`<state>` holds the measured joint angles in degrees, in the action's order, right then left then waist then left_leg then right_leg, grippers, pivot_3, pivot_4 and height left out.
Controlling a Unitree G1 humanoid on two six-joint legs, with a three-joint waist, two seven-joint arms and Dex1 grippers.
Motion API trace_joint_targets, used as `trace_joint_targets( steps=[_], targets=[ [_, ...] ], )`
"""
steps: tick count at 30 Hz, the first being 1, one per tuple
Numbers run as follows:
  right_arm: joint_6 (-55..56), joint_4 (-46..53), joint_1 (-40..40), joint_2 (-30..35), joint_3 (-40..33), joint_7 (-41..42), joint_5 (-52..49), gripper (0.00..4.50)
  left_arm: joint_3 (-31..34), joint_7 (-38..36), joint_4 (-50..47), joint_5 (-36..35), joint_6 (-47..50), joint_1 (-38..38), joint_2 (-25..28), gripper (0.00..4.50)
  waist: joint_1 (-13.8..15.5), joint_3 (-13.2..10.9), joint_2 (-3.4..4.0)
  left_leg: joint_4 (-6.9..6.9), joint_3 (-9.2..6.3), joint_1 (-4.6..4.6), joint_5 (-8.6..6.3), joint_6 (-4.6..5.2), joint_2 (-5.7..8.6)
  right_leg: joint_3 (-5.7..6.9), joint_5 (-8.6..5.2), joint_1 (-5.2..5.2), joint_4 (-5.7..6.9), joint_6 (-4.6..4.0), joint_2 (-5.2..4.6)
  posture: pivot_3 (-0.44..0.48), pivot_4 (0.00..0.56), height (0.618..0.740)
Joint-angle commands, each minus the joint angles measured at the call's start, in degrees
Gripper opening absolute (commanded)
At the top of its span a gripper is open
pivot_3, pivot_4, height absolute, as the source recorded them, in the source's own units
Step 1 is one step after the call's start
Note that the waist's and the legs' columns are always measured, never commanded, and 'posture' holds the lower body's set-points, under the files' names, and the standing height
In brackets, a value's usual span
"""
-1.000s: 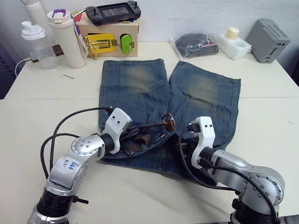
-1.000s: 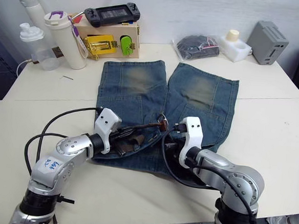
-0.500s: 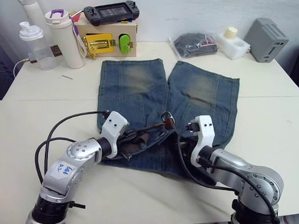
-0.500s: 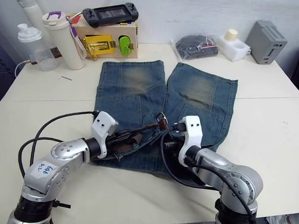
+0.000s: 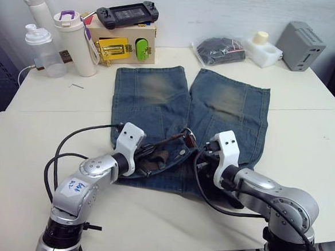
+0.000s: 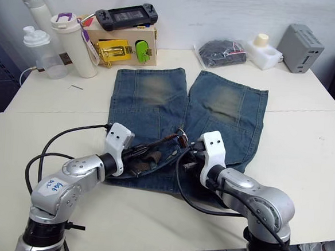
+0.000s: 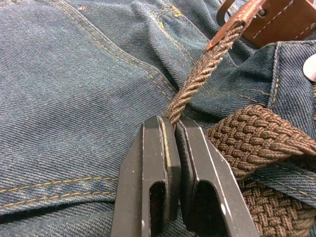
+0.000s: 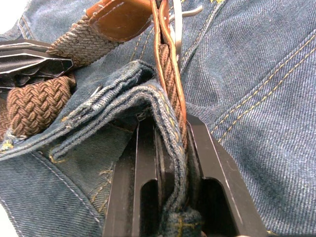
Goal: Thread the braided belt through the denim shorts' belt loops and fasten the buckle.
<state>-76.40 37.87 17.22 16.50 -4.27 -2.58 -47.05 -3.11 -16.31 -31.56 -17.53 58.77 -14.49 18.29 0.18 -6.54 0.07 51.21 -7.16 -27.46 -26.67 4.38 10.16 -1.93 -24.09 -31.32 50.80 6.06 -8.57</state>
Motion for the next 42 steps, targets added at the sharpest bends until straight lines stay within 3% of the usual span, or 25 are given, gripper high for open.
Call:
trace_joint_targets(
  steps=[1,19,24,32,37,42],
  targets=[
    [1.5,2.66,0.97,0.84,1.2,0.72,1.56,0.06,-1.38,0.52,0.09,0.66,0.8,-0.02,0.67,0.0,0.03,0.0,0.0,0.0,0.0,0.0,0.0,0.0,0.0,0.0,0.0,0.0,0.0,0.0,0.0,0.0,0.15,0.646],
    [1.27,4.62,1.32,3.14,6.71,4.37,7.57,0.06,-3.79,1.16,1.87,0.87,-0.78,-2.94,-0.67,0.0,1.19,0.0,-0.01,0.0,0.03,0.0,0.02,-0.03,-0.02,0.0,0.0,0.01,-0.07,0.0,0.01,0.0,0.15,0.646],
    [1.53,5.83,2.84,12.39,16.26,9.21,11.41,0.06,-7.45,-0.48,4.98,1.4,-4.97,-6.3,-2.44,0.0,1.54,-0.02,-0.04,0.02,0.03,-0.02,0.06,0.01,0.0,0.0,0.0,0.02,-0.2,0.0,0.0,0.0,0.15,0.646],
    [9.35,5.26,4.17,22.02,25.18,15.41,19.67,0.06,-8.46,-4.11,7.0,1.02,-10.7,-7.89,-4.36,0.0,1.13,-0.05,-0.13,-0.16,0.02,0.07,0.09,0.06,-0.12,0.15,0.03,0.46,-0.99,0.06,0.02,0.0,0.15,0.646],
    [14.19,5.0,3.57,25.04,23.04,19.27,22.57,0.06,-7.82,-5.07,7.53,1.01,-11.7,-7.36,-4.14,0.0,1.37,-0.13,-0.25,-0.13,0.01,0.07,0.11,0.05,-0.16,0.19,0.03,0.54,-1.08,0.07,0.03,0.0,0.15,0.646],
    [14.0,6.14,3.73,27.65,8.49,29.85,13.2,2.27,-7.83,-5.31,7.73,1.48,-12.26,-6.98,-3.72,0.0,1.53,-0.22,-0.34,-0.13,0.0,0.06,0.13,0.09,-0.15,0.2,0.04,0.62,-1.19,0.08,0.04,0.0,0.15,0.646]
  ],
)
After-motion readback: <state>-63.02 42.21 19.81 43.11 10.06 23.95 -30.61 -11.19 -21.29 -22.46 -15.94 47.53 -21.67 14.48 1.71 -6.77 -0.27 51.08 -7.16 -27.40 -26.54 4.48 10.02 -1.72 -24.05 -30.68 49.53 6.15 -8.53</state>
